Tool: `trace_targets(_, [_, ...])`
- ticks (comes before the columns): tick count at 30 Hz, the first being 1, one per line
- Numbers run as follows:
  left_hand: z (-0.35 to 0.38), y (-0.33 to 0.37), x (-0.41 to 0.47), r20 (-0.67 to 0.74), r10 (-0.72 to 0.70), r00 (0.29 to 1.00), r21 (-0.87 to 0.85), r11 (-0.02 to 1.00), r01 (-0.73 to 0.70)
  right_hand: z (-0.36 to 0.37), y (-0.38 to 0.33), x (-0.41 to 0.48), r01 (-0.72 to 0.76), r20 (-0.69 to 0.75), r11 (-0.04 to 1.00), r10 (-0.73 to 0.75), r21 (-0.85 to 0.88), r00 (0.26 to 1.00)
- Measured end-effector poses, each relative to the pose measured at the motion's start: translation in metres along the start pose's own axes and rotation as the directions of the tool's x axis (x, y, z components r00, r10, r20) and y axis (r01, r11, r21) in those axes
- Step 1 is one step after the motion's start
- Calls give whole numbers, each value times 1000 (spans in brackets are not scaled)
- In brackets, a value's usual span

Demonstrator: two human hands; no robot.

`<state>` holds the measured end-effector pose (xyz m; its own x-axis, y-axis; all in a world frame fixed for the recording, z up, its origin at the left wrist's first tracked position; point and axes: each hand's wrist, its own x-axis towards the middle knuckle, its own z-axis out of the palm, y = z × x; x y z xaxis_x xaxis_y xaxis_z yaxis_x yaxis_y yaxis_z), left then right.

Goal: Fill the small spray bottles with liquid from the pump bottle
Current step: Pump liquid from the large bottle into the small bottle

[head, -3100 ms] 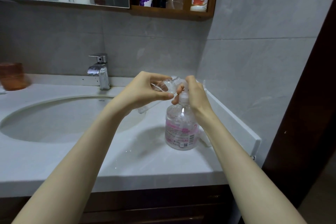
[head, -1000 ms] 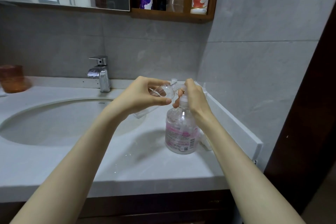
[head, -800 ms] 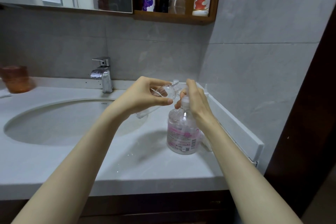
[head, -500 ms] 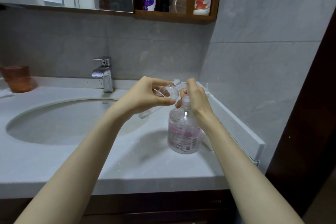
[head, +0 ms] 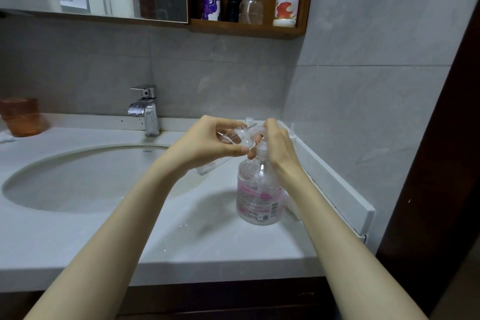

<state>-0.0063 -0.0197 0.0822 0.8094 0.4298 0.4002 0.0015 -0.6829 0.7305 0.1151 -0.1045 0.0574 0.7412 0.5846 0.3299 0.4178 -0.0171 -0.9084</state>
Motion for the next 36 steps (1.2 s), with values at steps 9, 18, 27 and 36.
trace_targets(9, [-2,2,-4,-7,2,1000,-14,1000,-2,0,-1,-2,-36,-15,999,36,-35,999])
trace_targets(18, [-2,-1,-2,-14,-4,1000,-34,999,4,-2,-1,-1,7,52,1000,-8,27,999])
trace_targets(27, [-1,-1,-4,12,-14,1000,-7,1000,14,2,-2,1,2,15,999,-1,-50,1000])
trace_targets(36, [-8,-1,-5,9,-37,999,-5,999,38,-1,-6,-5,-59,8,998,59,-16,998])
